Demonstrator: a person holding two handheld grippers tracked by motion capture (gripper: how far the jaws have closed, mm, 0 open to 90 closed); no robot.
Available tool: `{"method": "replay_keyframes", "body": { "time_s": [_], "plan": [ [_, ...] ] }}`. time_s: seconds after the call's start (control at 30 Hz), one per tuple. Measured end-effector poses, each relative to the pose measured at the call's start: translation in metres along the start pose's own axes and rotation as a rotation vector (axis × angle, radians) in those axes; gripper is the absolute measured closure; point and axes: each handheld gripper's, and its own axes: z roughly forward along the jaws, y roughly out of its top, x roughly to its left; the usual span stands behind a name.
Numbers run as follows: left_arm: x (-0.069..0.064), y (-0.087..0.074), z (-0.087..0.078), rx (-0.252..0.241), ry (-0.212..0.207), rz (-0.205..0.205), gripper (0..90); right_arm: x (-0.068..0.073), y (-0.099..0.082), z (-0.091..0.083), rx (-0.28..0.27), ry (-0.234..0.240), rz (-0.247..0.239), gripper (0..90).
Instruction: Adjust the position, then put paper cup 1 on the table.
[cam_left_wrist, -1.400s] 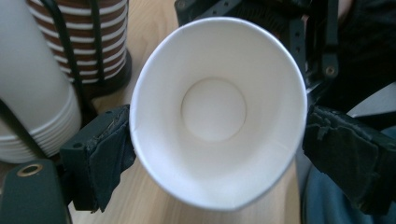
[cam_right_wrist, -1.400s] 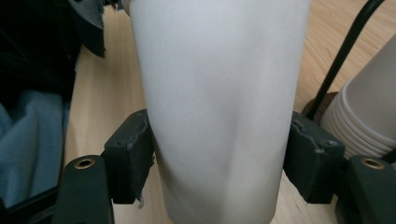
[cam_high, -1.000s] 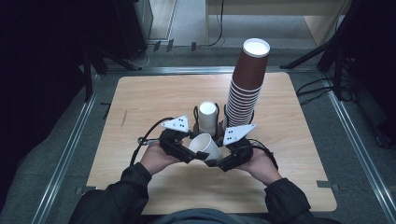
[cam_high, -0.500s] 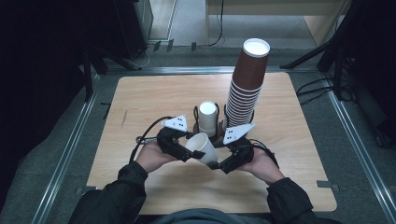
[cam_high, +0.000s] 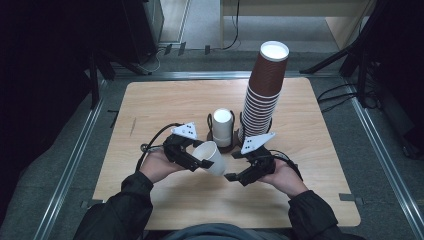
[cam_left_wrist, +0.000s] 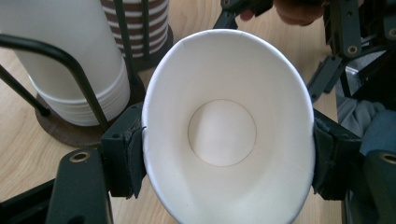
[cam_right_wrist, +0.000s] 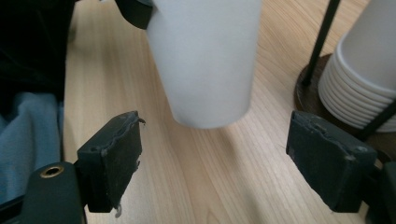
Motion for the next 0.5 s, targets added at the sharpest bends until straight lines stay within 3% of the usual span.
{"method": "replay_keyframes", "body": {
  "time_s": [0.07, 0.37, 0.5],
  "plan": [
    [-0.0001, -0.0003, -0.0008, -0.003, 0.006, 0.000, 26.7, 0.0004, -0.0008, 0.0002, 0.011, -0.019, 0.015, 18.3],
    [0.0032, -0.0021, -0.0056, 0.001, 0.017, -0.009, 26.7, -0.0015, -0.0037, -0.0027, 0.044, -0.012, 0.034, 18.3],
    [0.0046, -0.0037, -0.0070, 0.017, 0.014, -0.010, 26.7, -0.0027, -0.0052, -0.0056, 0.051, -0.036, 0.039, 18.4]
  ]
}}
